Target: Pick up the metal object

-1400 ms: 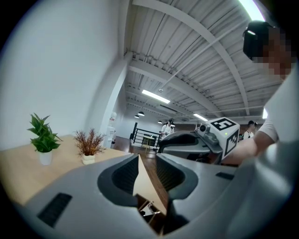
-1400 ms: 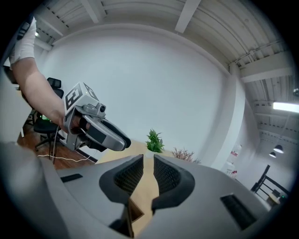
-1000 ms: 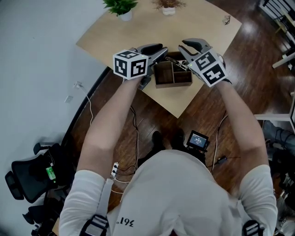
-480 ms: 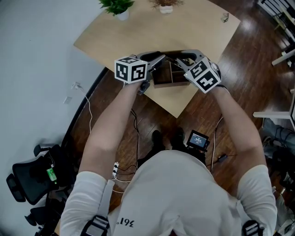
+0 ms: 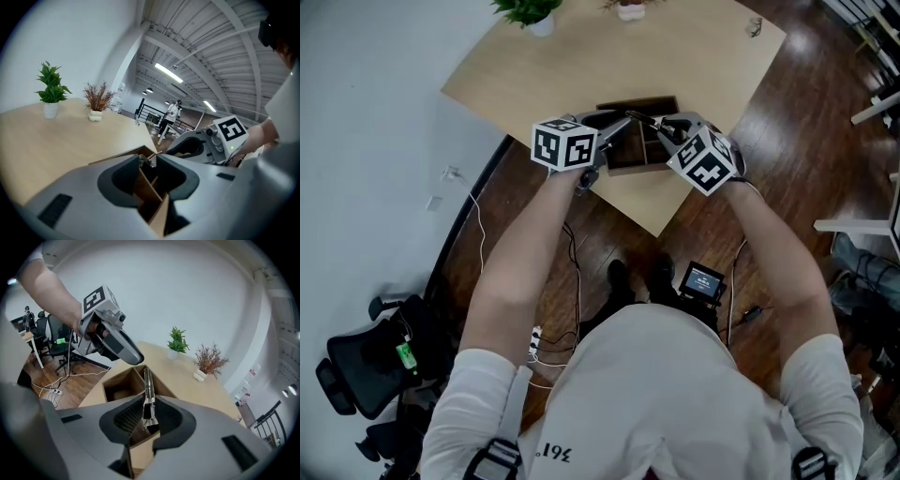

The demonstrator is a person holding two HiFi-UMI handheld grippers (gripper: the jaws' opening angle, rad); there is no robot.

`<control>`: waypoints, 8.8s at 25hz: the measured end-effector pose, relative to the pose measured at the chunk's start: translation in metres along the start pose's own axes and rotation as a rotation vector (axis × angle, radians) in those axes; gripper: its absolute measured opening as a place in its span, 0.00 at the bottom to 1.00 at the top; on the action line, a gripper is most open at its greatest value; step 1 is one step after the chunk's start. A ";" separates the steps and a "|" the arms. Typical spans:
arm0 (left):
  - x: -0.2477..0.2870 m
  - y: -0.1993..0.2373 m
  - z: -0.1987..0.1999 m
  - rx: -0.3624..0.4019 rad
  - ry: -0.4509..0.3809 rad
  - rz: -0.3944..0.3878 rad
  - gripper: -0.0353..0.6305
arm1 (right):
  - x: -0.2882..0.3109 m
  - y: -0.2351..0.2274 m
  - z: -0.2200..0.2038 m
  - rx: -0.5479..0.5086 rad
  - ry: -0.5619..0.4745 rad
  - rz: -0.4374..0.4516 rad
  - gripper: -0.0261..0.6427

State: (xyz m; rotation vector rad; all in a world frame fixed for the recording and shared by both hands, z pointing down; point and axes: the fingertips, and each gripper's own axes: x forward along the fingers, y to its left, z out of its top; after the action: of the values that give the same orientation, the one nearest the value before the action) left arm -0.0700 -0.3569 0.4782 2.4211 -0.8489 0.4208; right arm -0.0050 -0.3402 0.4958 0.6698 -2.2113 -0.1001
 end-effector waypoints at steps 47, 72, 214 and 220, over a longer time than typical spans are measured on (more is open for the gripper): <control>0.008 -0.002 -0.010 -0.062 -0.022 -0.048 0.19 | 0.028 -0.001 -0.029 0.001 0.148 -0.097 0.05; -0.030 -0.026 0.052 -0.027 -0.191 -0.046 0.19 | -0.021 -0.023 0.021 0.099 -0.002 -0.140 0.05; -0.185 -0.201 -0.052 -0.119 -0.353 -0.070 0.19 | -0.231 0.107 -0.031 0.571 -0.235 -0.236 0.05; -0.184 -0.201 -0.053 -0.121 -0.349 -0.071 0.19 | -0.228 0.107 -0.030 0.572 -0.235 -0.232 0.05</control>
State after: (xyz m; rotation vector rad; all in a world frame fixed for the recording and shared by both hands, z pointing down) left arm -0.0848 -0.1053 0.3619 2.4382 -0.8986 -0.0837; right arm 0.0923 -0.1310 0.3906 1.2821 -2.3893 0.3679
